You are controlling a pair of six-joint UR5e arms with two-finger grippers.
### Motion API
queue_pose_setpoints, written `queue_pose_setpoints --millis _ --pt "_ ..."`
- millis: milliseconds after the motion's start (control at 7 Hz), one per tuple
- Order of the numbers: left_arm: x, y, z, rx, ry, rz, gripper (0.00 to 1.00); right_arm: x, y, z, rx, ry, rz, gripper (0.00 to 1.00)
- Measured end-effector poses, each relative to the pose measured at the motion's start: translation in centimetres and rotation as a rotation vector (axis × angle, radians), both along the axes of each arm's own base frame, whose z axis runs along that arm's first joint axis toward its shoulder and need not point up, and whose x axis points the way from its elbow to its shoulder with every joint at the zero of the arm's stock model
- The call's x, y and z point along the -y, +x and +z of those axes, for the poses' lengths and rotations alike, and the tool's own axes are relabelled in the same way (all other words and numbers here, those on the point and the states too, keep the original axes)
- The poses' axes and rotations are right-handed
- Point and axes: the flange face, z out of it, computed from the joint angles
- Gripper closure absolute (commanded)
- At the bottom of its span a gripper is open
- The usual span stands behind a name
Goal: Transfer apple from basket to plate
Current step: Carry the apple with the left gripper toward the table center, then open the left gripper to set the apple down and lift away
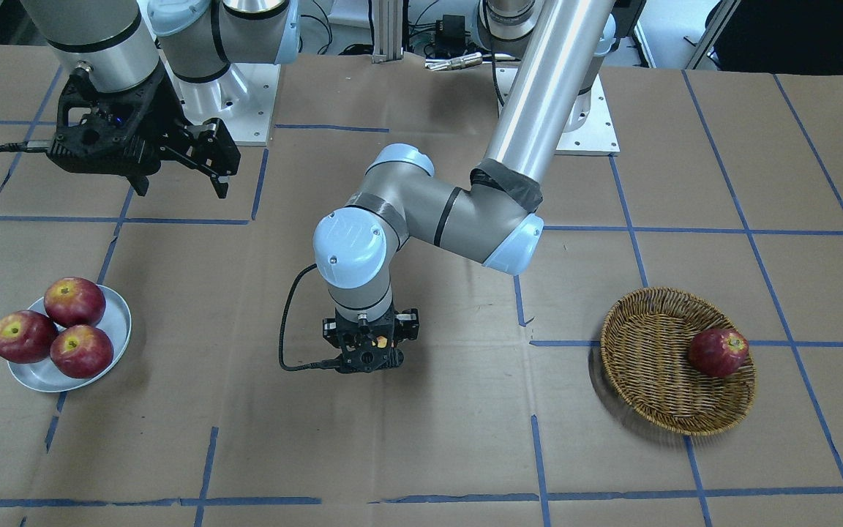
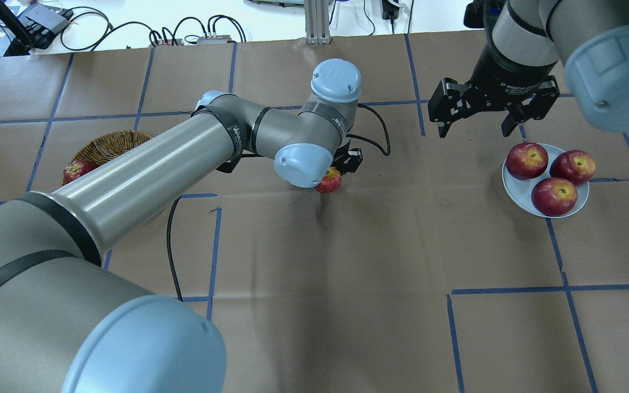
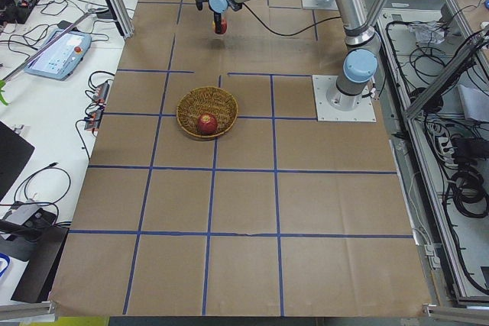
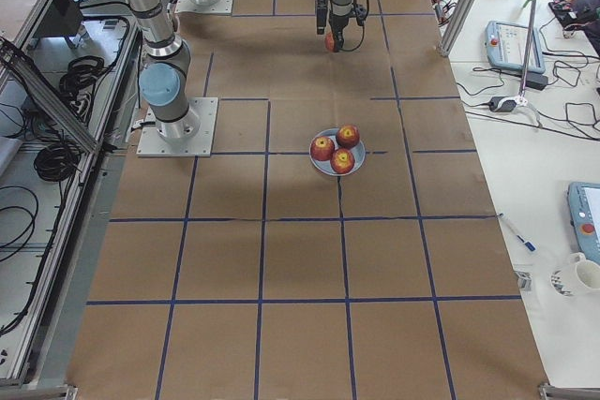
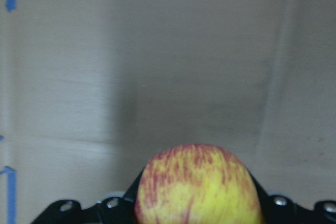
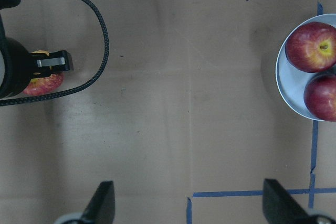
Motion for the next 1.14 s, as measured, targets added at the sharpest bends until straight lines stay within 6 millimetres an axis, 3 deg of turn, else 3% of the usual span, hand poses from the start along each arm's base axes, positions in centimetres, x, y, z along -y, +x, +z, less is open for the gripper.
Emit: queue_pose_setpoints --millis 143,286,429,857,1000,1143 --pt "-0.2 -0.3 -0.6 0.002 0.005 -0.002 0.48 0.0 0.0 0.0 0.0 0.0 0.0 0.0" --pt "-0.1 -0.5 -1.2 0.001 0.003 -0.003 0.09 0.0 0.0 0.0 0.0 -0.001 0.0 0.0" --pt "0.1 -0.6 -1.7 -0.003 -0.005 -0.006 0.02 0.0 0.0 0.0 0.0 -0.001 0.0 0.0" --pt "0.0 -0.7 -0.5 -0.014 -0.028 -0.02 0.02 0.0 0.0 0.0 -0.001 -0.001 0.0 0.0" --pt "0.1 -0.5 1.3 -0.021 -0.044 -0.025 0.02 0.0 0.0 0.0 -0.001 -0.001 0.0 0.0" --pt "0.0 0.1 4.9 -0.027 -0.057 -0.042 0.01 0.0 0.0 0.0 -0.001 0.0 0.0 0.0"
